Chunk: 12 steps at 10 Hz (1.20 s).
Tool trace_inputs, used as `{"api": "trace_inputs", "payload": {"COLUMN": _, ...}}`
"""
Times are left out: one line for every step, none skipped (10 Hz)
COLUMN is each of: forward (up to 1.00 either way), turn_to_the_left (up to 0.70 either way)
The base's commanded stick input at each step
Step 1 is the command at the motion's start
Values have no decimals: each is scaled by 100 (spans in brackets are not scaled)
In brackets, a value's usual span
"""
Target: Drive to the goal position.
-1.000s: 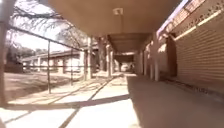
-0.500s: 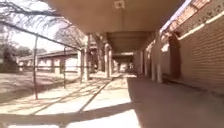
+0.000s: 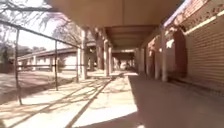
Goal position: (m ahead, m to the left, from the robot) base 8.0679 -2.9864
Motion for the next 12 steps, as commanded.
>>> {"api": "trace_inputs", "payload": {"forward": 85, "turn_to_the_left": 0}}
{"api": "trace_inputs", "payload": {"forward": 85, "turn_to_the_left": 0}}
{"api": "trace_inputs", "payload": {"forward": 85, "turn_to_the_left": 0}}
{"api": "trace_inputs", "payload": {"forward": 85, "turn_to_the_left": -12}}
{"api": "trace_inputs", "payload": {"forward": 85, "turn_to_the_left": -27}}
{"api": "trace_inputs", "payload": {"forward": 85, "turn_to_the_left": -34}}
{"api": "trace_inputs", "payload": {"forward": 85, "turn_to_the_left": -34}}
{"api": "trace_inputs", "payload": {"forward": 85, "turn_to_the_left": -32}}
{"api": "trace_inputs", "payload": {"forward": 85, "turn_to_the_left": -19}}
{"api": "trace_inputs", "payload": {"forward": 85, "turn_to_the_left": -6}}
{"api": "trace_inputs", "payload": {"forward": 85, "turn_to_the_left": 0}}
{"api": "trace_inputs", "payload": {"forward": 85, "turn_to_the_left": 0}}
